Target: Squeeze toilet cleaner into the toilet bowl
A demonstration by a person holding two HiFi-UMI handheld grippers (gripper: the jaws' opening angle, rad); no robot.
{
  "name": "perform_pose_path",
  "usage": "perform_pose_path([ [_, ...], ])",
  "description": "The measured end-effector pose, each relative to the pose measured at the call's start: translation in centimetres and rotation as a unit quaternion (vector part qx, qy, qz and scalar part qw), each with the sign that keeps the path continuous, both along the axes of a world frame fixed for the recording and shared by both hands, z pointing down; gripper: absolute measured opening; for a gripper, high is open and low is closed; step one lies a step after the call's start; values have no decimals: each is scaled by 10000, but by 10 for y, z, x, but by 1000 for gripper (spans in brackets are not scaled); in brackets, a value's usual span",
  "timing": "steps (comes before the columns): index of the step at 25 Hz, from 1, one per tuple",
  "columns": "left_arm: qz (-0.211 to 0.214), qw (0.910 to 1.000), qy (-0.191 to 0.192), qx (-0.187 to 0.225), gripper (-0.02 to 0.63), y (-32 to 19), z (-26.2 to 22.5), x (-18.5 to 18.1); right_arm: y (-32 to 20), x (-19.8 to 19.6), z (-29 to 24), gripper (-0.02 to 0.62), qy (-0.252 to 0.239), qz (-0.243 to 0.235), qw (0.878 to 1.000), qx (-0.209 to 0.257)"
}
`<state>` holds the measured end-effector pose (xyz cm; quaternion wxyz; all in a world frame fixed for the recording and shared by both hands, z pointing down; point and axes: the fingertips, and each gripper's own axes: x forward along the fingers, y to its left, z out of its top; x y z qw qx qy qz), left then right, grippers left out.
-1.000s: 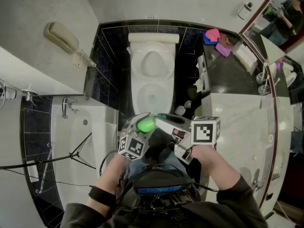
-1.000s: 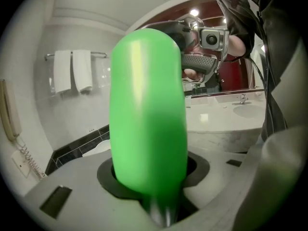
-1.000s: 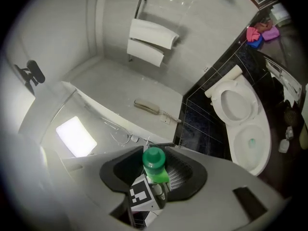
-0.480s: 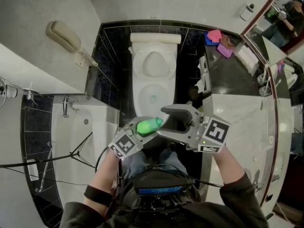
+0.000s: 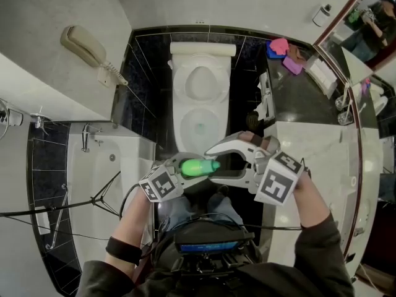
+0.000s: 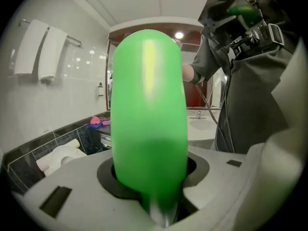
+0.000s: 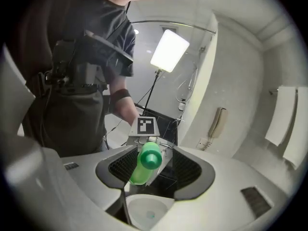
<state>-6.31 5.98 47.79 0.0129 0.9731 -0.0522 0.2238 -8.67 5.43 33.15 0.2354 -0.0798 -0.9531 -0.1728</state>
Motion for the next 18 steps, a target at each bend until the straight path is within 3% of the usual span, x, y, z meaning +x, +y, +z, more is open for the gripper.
perform_pose_path([
  [2, 32, 10000, 12, 1, 184, 1, -1, 2, 4, -3, 3, 234, 68, -100, 9999, 111],
  [5, 58, 10000, 30, -11, 184, 2, -2, 2, 7, -5, 4, 170, 73, -138, 9998, 151],
  [8, 21, 10000, -18, 7, 184, 2, 0, 2, 7, -4, 5, 164, 64, -40, 9999, -116],
  [13, -276, 9990, -164, 324, 184, -2, 5, 2, 2, -3, 2, 167, -4, 473, 9894, -1375],
  [18, -703, 9948, -254, 699, 184, -11, 9, 2, -6, 1, 12, 166, -45, 1074, 9549, -2766],
])
